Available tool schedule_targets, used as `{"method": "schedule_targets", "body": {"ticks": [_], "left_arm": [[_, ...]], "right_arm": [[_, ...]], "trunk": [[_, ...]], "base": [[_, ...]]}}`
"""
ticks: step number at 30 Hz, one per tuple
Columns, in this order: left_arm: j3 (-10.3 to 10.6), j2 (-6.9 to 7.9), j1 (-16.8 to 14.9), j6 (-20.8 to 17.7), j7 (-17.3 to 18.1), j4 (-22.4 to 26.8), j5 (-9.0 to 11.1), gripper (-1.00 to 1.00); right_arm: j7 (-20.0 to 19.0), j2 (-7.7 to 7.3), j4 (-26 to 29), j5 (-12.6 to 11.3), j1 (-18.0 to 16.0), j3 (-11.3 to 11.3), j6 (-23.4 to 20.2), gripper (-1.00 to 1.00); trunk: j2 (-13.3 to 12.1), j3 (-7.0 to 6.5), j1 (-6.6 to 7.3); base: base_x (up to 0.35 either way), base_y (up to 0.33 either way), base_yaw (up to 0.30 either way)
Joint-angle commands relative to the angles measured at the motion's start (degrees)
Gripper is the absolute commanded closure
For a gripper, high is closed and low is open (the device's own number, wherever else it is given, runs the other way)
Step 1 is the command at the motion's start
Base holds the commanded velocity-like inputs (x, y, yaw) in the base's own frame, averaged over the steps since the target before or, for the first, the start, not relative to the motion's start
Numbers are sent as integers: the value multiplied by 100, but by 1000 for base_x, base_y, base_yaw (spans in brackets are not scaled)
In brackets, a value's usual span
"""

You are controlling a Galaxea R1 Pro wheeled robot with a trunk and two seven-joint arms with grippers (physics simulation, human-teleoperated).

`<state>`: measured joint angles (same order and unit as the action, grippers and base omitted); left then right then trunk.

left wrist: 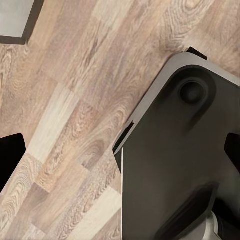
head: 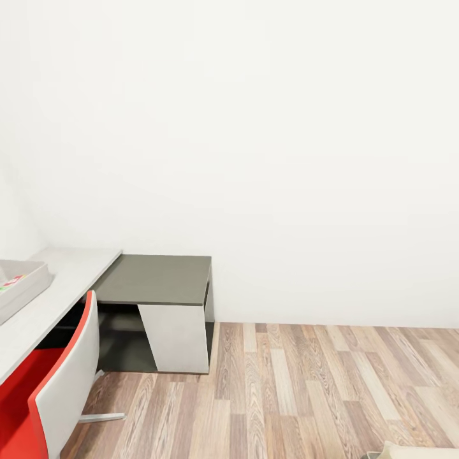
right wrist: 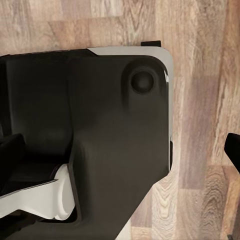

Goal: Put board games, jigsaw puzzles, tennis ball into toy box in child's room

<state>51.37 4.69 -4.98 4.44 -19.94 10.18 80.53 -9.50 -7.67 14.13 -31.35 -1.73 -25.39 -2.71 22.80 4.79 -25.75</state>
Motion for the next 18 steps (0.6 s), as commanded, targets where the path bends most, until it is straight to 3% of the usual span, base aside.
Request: {"method": "schedule_targets", "body": {"ticks": [1,18], "left_arm": [[49,5,-3,22,-36,18,59,-100],[50,5,-3,22,-36,19,59,-100]], "right_arm": [[-8,-5,11,-38,-3,-18,-28,-100],[-8,12,11,-61,-3,-7,-23,-100]], "trunk": [[12,13,-3],[12,13,-3]], "base": [[0,0,0],[0,0,0]]}}
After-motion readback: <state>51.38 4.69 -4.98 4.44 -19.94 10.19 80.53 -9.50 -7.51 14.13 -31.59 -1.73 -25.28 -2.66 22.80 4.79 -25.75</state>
